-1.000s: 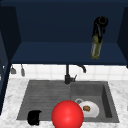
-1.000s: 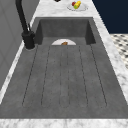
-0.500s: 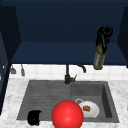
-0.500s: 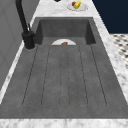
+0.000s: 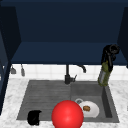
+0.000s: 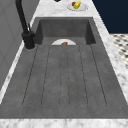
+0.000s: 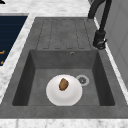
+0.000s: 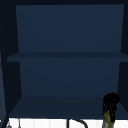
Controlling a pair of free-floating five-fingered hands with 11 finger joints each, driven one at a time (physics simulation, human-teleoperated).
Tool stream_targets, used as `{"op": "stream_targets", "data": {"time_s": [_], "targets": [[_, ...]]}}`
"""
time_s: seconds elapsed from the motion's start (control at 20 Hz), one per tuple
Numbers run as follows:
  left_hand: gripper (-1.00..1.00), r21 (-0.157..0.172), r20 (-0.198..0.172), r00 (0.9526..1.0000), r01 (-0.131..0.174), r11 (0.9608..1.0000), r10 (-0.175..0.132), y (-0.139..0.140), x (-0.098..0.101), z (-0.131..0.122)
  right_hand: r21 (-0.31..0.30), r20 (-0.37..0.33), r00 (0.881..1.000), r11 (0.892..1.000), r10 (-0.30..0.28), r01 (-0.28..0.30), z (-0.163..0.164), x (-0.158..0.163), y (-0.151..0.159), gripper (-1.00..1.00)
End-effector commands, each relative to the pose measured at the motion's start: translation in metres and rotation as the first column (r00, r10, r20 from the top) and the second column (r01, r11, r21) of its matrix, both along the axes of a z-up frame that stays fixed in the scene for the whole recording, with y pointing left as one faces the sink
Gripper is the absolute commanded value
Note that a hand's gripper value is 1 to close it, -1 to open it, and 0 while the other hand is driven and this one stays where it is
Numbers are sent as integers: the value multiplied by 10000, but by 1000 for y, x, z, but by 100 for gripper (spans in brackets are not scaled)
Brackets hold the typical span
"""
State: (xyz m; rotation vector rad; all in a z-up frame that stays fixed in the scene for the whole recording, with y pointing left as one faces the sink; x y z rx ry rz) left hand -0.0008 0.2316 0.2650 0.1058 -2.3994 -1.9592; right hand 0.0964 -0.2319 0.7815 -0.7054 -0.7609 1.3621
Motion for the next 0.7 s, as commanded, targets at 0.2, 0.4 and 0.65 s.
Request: {"op": "stream_targets", "data": {"time_s": [0.2,0.4,0.65], "targets": [[0,0,0,10000,0,10000,0,0,0,0,-367,806,9964,9990,271,-242,-47,2,-35,100],[0,0,0,10000,0,10000,0,0,0,0,-474,836,9961,9986,268,-229,-73,13,-48,100],[0,0,0,10000,0,10000,0,0,0,0,-679,977,9950,9976,189,-123,-106,34,-65,100]]}}
